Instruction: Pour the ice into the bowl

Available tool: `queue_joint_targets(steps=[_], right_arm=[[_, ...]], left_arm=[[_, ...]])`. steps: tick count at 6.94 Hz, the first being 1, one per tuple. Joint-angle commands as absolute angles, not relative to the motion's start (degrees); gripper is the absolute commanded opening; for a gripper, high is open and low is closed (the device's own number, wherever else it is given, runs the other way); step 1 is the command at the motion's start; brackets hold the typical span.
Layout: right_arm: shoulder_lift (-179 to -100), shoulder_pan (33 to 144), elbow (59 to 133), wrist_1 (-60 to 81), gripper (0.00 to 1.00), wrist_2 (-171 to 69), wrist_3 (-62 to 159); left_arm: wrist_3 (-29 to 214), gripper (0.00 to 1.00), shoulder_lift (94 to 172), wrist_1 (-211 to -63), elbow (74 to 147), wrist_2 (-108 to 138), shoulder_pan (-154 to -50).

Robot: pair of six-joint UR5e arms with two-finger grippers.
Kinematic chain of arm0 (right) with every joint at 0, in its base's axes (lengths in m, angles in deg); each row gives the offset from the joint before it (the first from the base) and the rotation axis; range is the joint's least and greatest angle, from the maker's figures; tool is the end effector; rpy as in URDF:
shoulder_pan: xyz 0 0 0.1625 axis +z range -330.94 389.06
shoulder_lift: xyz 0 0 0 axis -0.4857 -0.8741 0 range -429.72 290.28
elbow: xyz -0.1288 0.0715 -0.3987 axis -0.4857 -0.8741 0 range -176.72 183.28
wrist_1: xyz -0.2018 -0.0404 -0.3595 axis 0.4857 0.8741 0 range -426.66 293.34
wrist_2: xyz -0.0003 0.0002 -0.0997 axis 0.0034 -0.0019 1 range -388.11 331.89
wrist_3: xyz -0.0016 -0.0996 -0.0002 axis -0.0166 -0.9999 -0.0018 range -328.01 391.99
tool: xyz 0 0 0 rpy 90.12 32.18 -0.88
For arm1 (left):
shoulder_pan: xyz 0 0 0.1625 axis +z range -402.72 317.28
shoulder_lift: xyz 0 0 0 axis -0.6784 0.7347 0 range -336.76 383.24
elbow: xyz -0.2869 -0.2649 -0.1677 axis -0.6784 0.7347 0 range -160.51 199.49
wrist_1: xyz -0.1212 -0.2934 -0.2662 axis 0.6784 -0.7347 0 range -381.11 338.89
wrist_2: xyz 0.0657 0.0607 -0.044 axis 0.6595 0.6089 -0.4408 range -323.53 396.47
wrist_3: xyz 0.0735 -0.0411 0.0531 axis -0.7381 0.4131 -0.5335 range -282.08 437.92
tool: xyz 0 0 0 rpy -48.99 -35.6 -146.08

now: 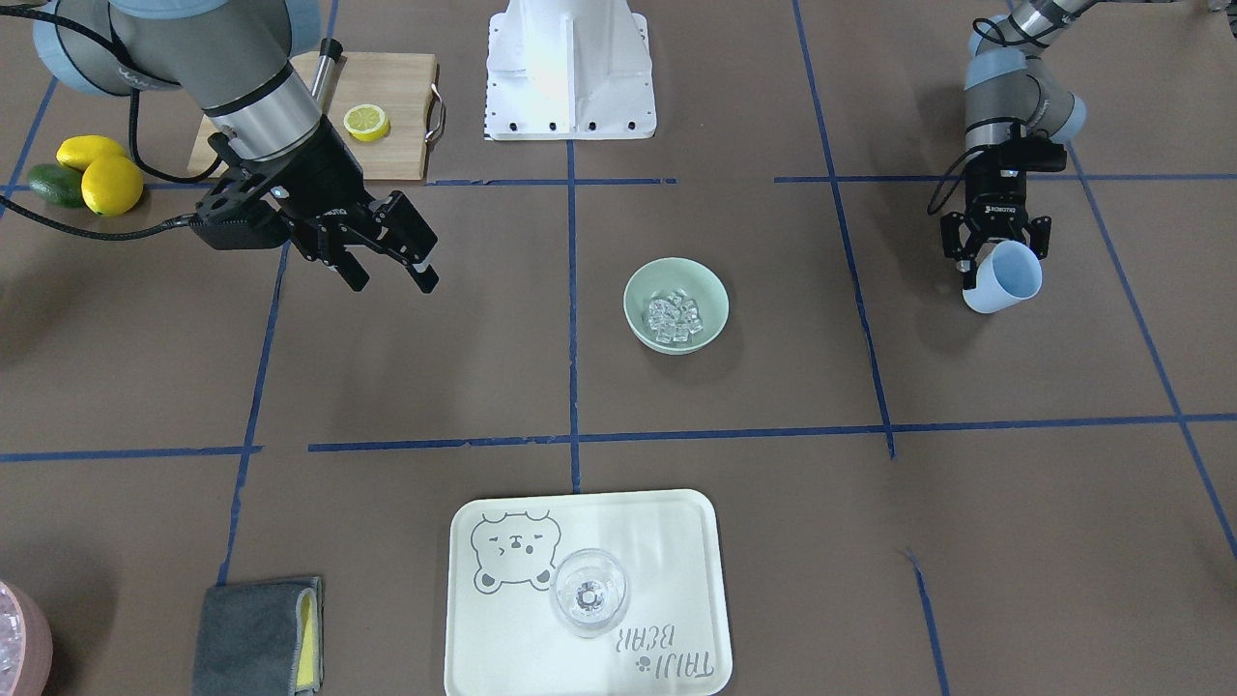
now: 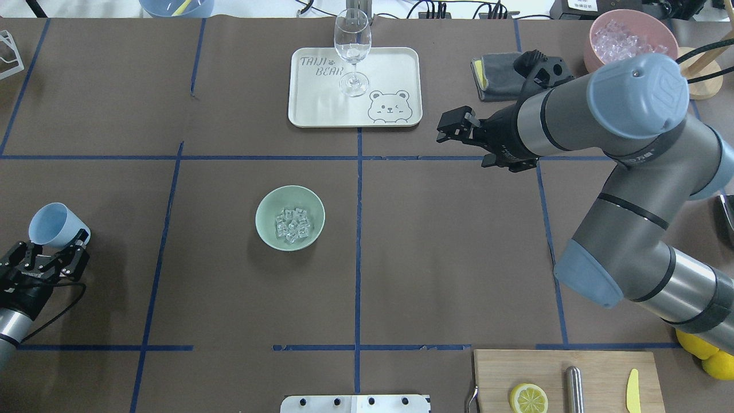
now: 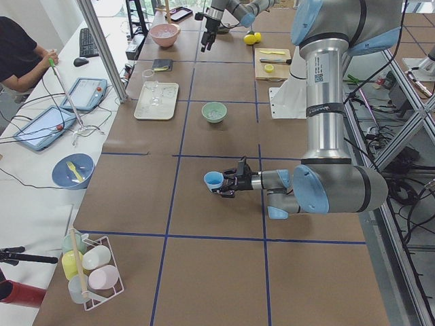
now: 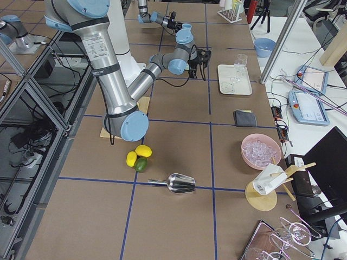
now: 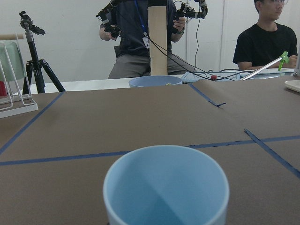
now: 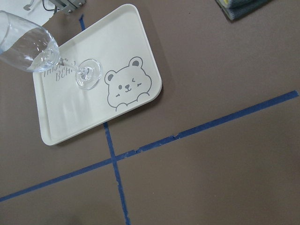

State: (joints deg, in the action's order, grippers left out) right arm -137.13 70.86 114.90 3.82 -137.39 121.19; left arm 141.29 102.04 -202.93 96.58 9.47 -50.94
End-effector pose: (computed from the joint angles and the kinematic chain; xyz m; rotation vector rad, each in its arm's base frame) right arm -0.3600 -0.4568 0.2337 0.1204 -1.1444 0.4489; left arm 0.3196 -0.2705 0.6645 1.2178 0.7075 -0.3811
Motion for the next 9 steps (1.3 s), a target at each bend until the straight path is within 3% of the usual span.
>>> queue_joint_targets(steps=[1,3,4,5,6,9], right_arm=[[-137.13,70.81,114.9,3.83,1.0,-137.36,121.19],[-137.13,70.81,114.9,3.83,1.0,-137.36,121.19],[-137.13,70.81,114.9,3.83,1.0,-137.36,121.19],[-137.13,70.81,114.9,3.83,1.0,-137.36,121.19],[-137.13,70.81,114.9,3.83,1.0,-137.36,121.19],[-137.13,70.8,114.9,3.83,1.0,-137.36,121.19]], left_arm=[[141.37,0.0,101.99,-202.95,95.7,9.4,-50.98],[141.29,0.07,101.99,-202.95,95.61,9.4,-51.07],[141.29,0.29,101.99,-202.95,95.61,9.4,-51.07],[141.29,0.58,101.91,-202.95,95.43,9.4,-51.07],[140.85,0.99,101.82,-202.95,95.43,9.4,-51.07],[138.13,1.0,99.98,-203.74,98.49,1.43,-51.51]])
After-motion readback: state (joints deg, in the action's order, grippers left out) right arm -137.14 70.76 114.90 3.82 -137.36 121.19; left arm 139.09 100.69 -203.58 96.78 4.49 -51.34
